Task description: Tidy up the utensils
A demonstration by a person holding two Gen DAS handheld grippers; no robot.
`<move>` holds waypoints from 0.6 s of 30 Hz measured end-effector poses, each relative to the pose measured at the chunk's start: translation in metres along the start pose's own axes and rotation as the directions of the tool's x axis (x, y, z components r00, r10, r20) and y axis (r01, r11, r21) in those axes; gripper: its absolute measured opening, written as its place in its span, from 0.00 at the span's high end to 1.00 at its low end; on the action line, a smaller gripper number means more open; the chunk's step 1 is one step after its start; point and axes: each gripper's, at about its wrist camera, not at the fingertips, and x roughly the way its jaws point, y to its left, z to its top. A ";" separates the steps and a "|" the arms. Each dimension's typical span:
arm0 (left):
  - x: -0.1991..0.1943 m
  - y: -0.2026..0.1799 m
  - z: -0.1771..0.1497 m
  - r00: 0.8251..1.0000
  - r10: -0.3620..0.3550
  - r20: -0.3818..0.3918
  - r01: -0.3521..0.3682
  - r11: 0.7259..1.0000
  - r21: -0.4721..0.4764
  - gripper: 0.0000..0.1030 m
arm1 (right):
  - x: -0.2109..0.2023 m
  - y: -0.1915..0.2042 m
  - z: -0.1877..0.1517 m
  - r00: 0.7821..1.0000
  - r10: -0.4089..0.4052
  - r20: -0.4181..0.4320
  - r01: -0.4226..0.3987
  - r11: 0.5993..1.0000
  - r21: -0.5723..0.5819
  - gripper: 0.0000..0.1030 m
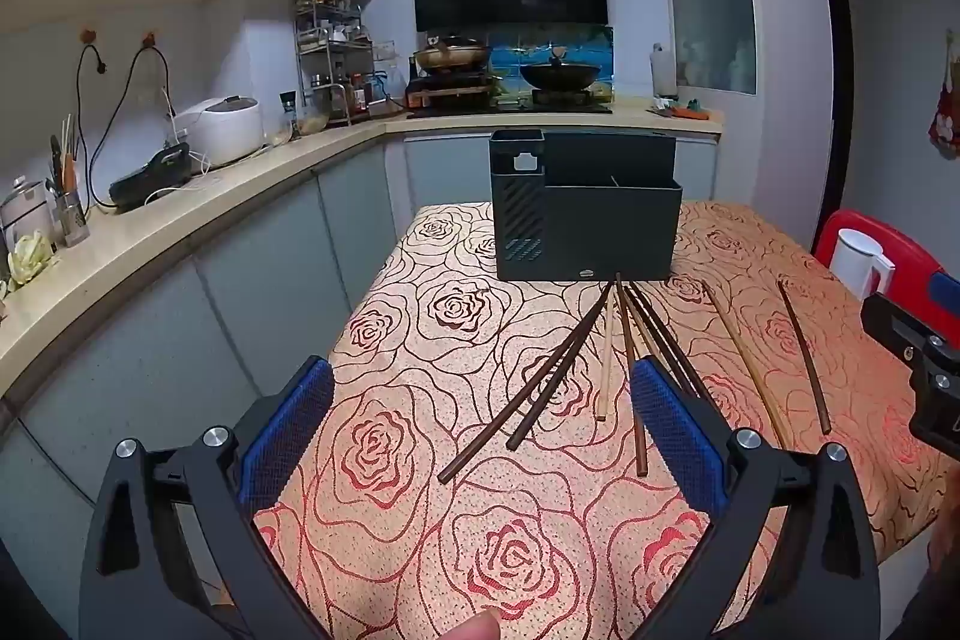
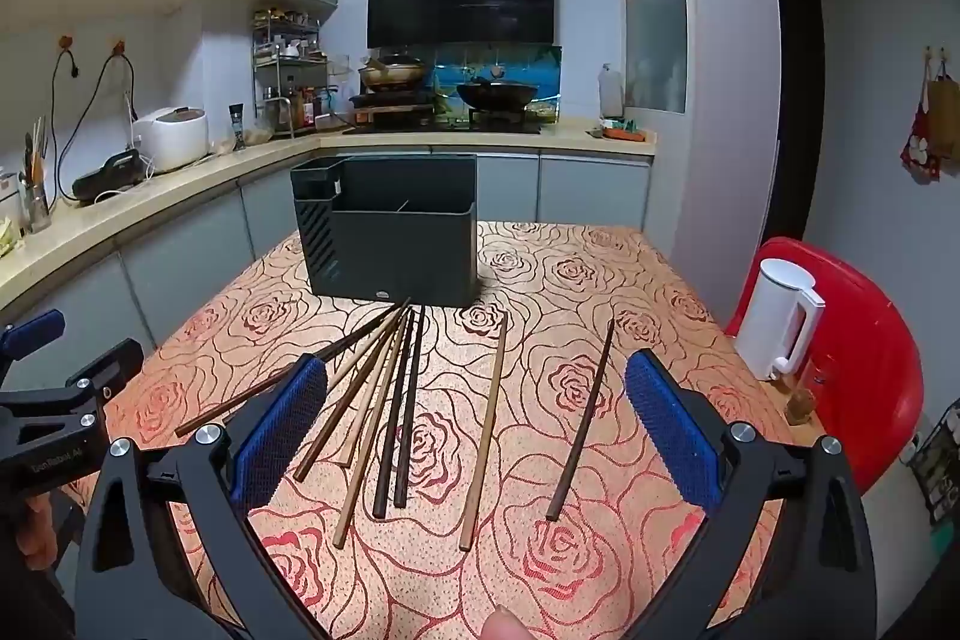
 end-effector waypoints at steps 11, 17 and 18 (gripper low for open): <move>-0.006 0.000 0.002 1.000 -0.009 0.006 0.009 1.000 -0.003 0.07 | -0.004 -0.004 0.003 1.000 0.001 0.019 -0.002 1.000 0.002 0.06; -0.007 0.003 0.002 1.000 -0.011 0.009 0.011 1.000 -0.004 0.07 | -0.009 -0.003 0.004 0.999 -0.002 0.036 0.002 1.000 -0.002 0.06; -0.007 0.003 0.002 1.000 -0.011 0.009 0.011 1.000 -0.004 0.07 | -0.010 -0.003 0.004 0.999 -0.004 0.040 0.005 1.000 -0.006 0.06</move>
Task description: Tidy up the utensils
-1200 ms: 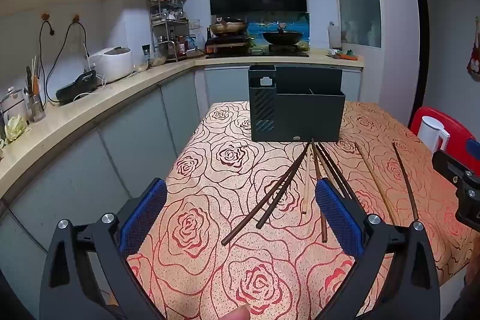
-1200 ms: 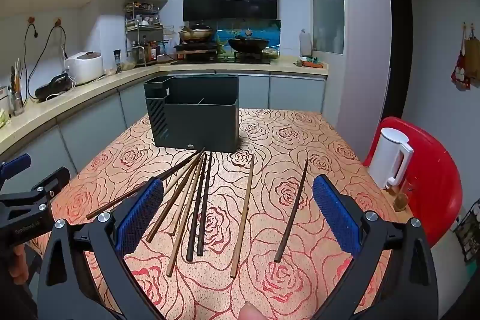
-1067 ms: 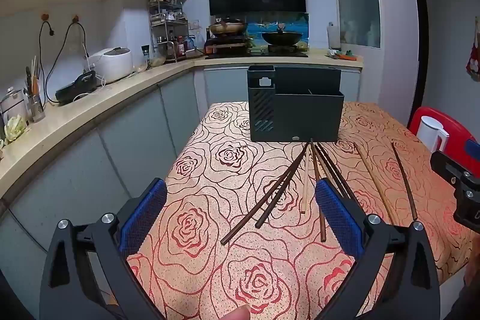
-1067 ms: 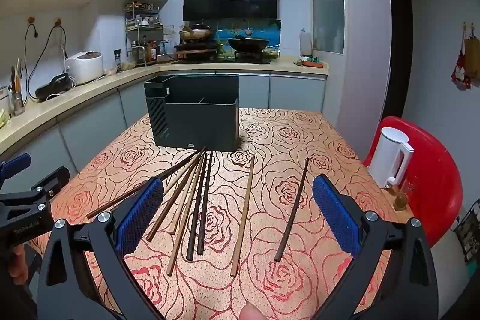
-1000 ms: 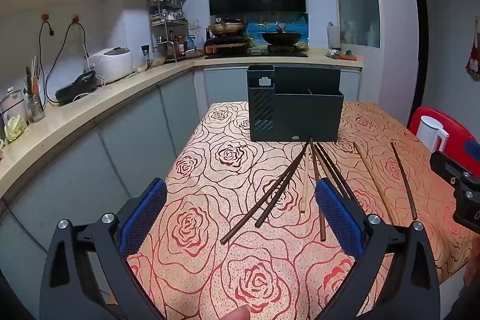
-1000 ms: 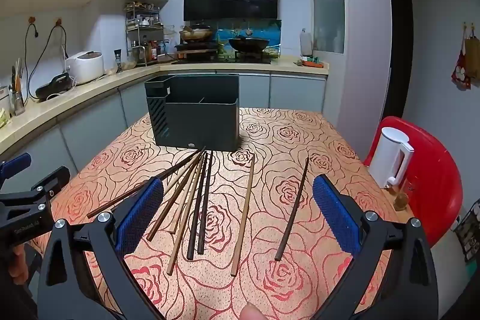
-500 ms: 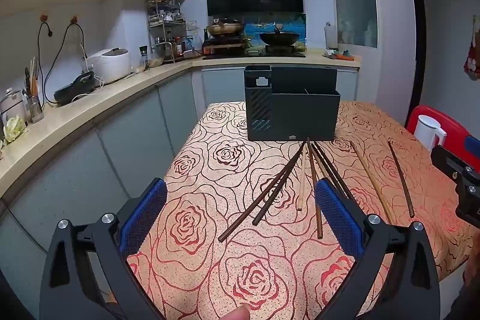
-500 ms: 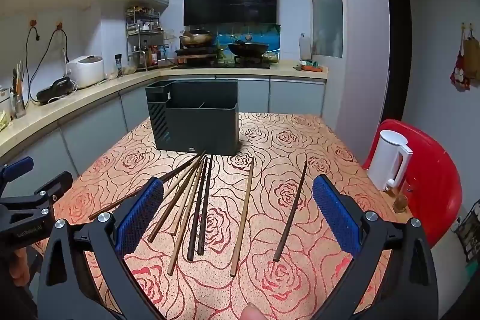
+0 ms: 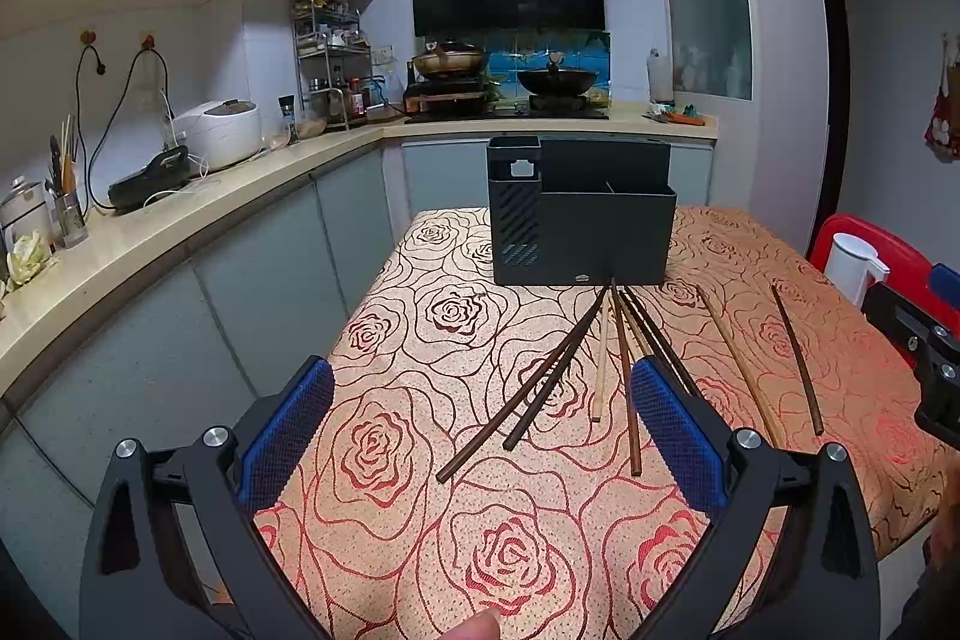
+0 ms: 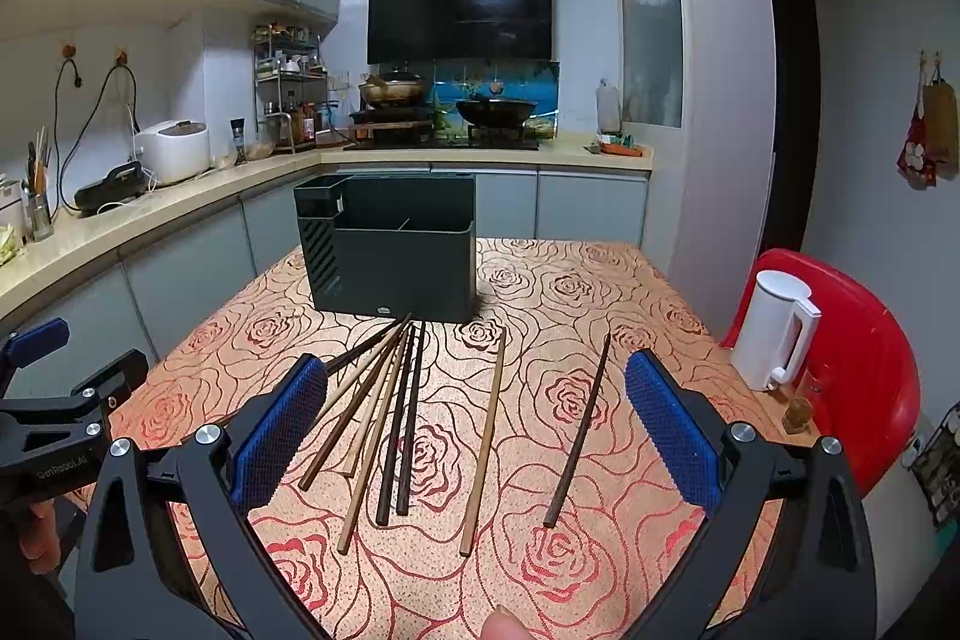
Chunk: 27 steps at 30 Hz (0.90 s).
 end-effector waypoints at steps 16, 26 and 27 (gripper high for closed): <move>0.000 0.001 0.000 1.000 -0.006 -0.003 0.006 1.000 -0.003 0.07 | -0.002 0.002 0.000 1.000 -0.001 0.008 0.001 1.000 -0.007 0.06; 0.000 0.001 0.000 1.000 -0.006 -0.003 0.006 1.000 -0.002 0.07 | -0.003 0.003 -0.001 1.000 -0.002 0.008 0.002 1.000 -0.007 0.06; 0.000 0.001 -0.001 1.000 -0.005 -0.002 0.005 1.000 -0.002 0.07 | -0.003 0.003 -0.002 1.000 -0.001 0.008 0.001 1.000 -0.007 0.06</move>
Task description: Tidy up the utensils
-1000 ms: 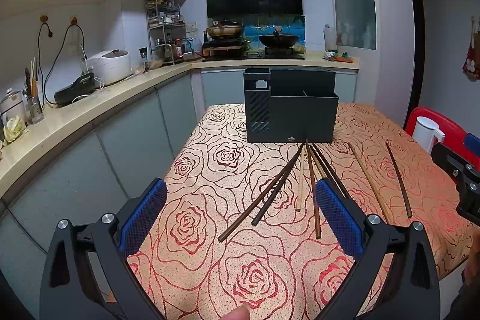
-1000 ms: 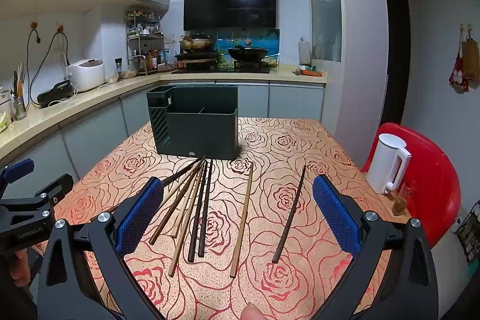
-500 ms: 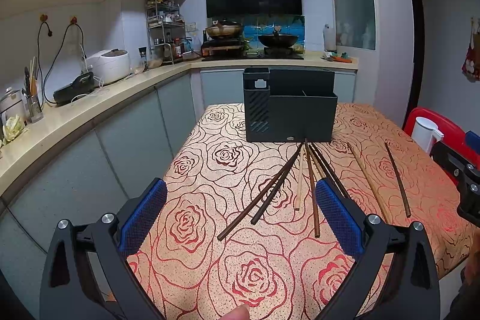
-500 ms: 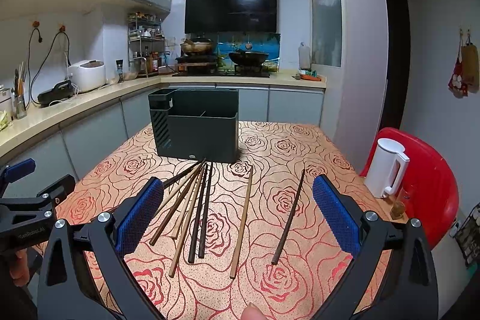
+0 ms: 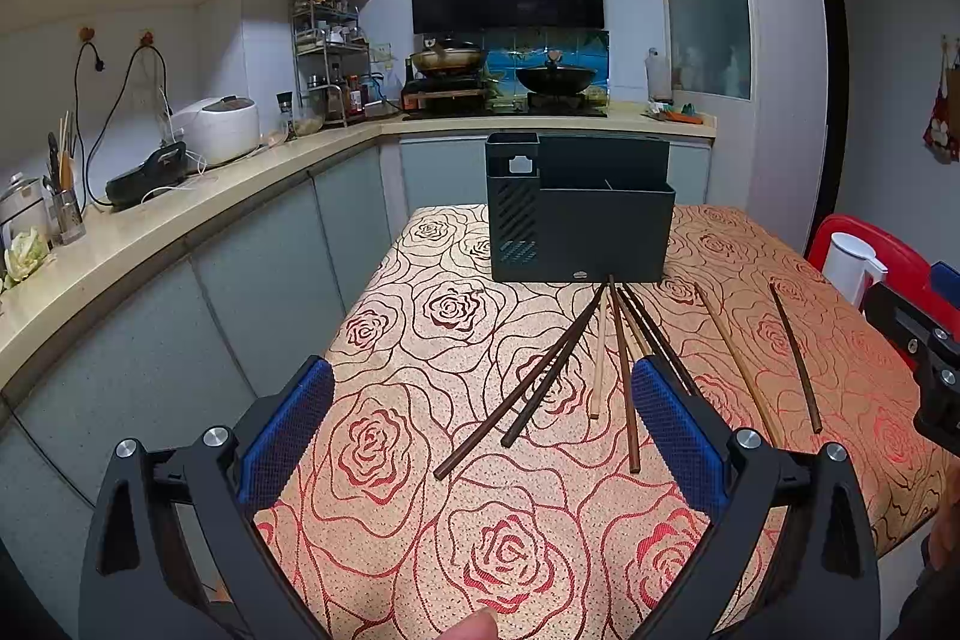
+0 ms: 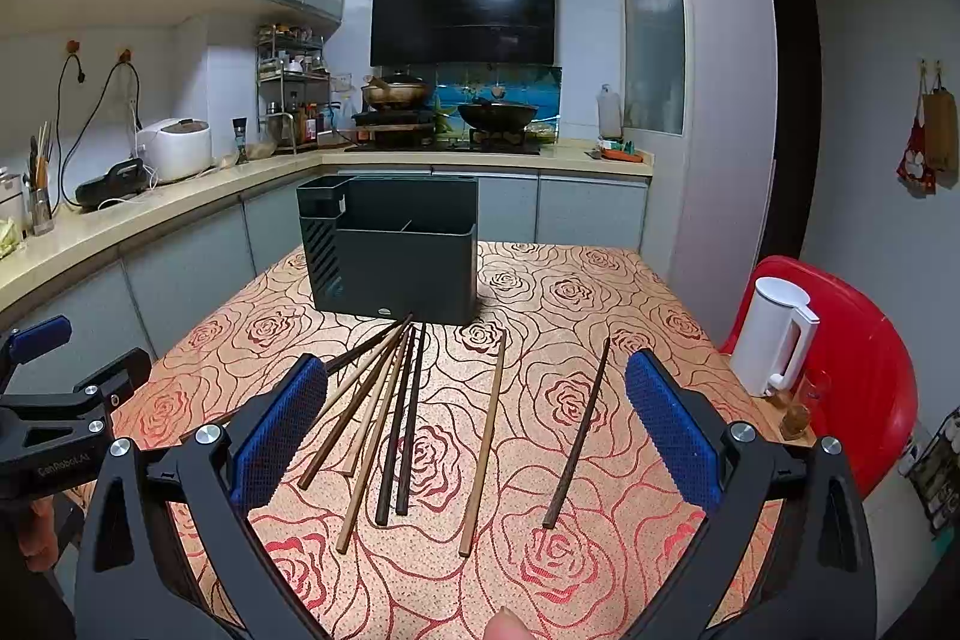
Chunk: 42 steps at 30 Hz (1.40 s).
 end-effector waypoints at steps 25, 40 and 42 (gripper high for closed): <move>0.009 0.000 -0.007 1.000 -0.014 -0.018 0.015 1.000 0.007 0.07 | 0.008 -0.006 -0.003 1.000 -0.010 -0.018 0.010 1.000 -0.006 0.06; 0.049 0.063 -0.004 0.989 -0.065 -0.130 0.055 0.996 -0.074 0.07 | 0.031 -0.036 -0.010 0.994 -0.078 -0.075 0.077 0.997 -0.017 0.06; 0.057 0.075 -0.004 0.985 -0.084 -0.149 0.070 0.993 -0.097 0.07 | 0.038 -0.043 -0.014 0.991 -0.096 -0.097 0.095 0.995 -0.015 0.06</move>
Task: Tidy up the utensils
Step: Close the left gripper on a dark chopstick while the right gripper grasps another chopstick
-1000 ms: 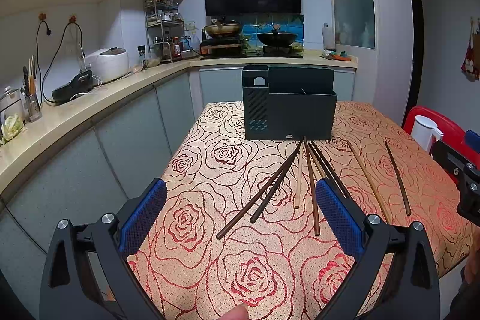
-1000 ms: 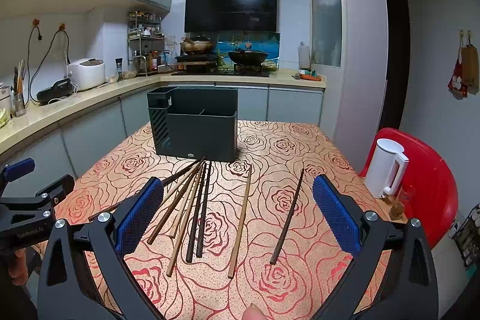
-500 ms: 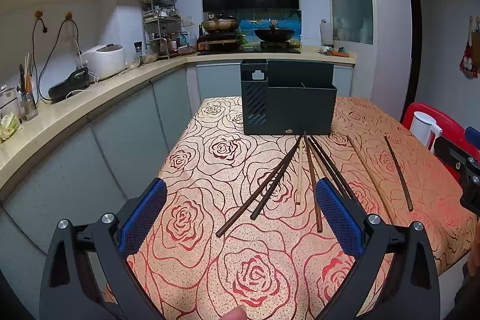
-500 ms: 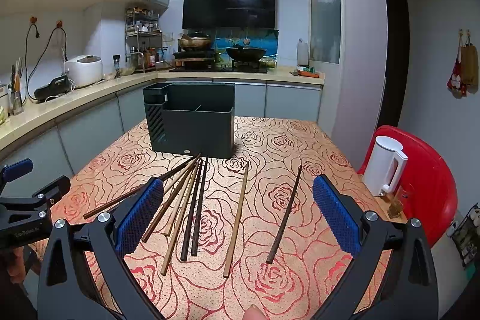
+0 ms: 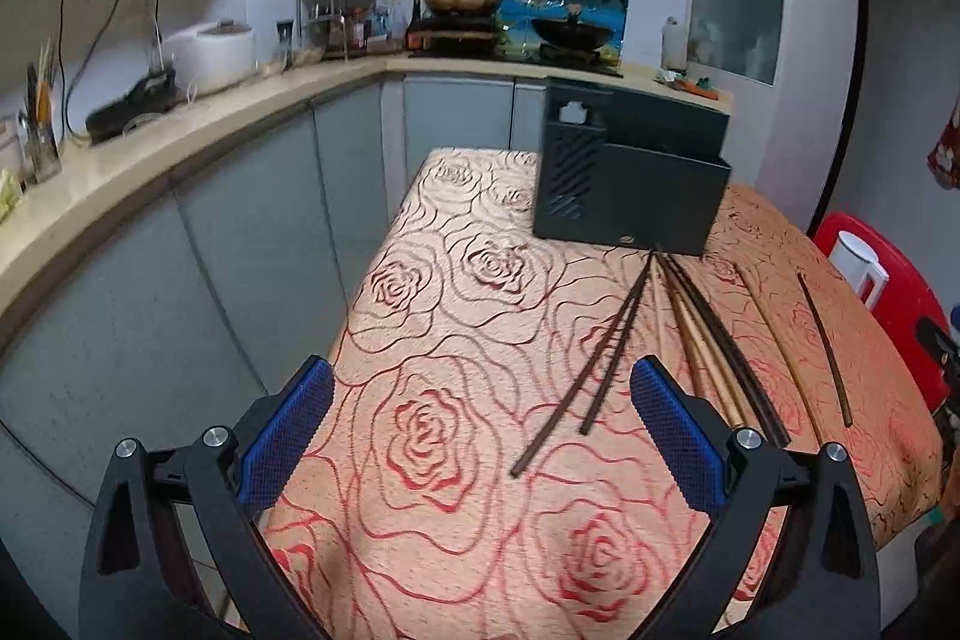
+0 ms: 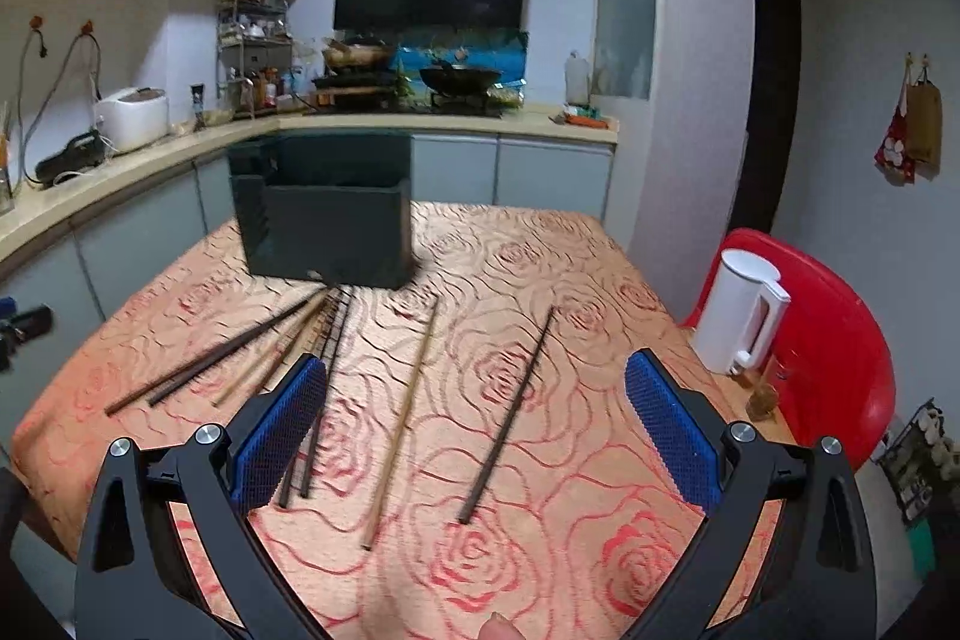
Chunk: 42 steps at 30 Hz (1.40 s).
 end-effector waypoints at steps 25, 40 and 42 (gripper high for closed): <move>0.092 -0.024 -0.036 0.963 -0.124 -0.238 0.179 0.958 0.225 0.83 | 0.050 -0.022 -0.031 0.990 -0.002 -0.142 0.004 1.000 0.016 0.07; 0.078 -0.024 -0.046 0.978 -0.049 -0.202 0.088 0.979 0.186 0.93 | 0.078 -0.007 -0.065 0.965 0.004 -0.261 -0.011 1.000 -0.023 0.46; 0.078 -0.026 -0.046 0.978 -0.056 -0.203 0.095 0.978 0.185 0.93 | 0.078 -0.006 -0.069 0.967 0.018 -0.253 -0.019 1.000 -0.003 0.50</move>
